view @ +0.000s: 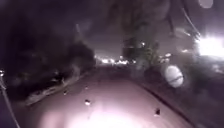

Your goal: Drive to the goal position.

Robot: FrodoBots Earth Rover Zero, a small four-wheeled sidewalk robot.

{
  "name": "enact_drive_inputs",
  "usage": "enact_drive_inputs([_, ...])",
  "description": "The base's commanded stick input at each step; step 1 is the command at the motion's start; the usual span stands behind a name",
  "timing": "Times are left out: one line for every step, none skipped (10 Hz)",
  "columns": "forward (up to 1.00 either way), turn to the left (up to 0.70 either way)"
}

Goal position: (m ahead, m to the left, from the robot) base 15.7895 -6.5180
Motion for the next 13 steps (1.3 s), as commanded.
enact_drive_inputs([0.5, 0.0])
enact_drive_inputs([0.5, 0.0])
enact_drive_inputs([0.5, 0.0])
enact_drive_inputs([0.5, 0.0])
enact_drive_inputs([0.5, 0.0])
enact_drive_inputs([0.5, 0.0])
enact_drive_inputs([0.5, 0.0])
enact_drive_inputs([0.5, 0.0])
enact_drive_inputs([0.5, 0.0])
enact_drive_inputs([0.5, 0.0])
enact_drive_inputs([0.5, 0.0])
enact_drive_inputs([0.5, 0.0])
enact_drive_inputs([0.5, 0.03])
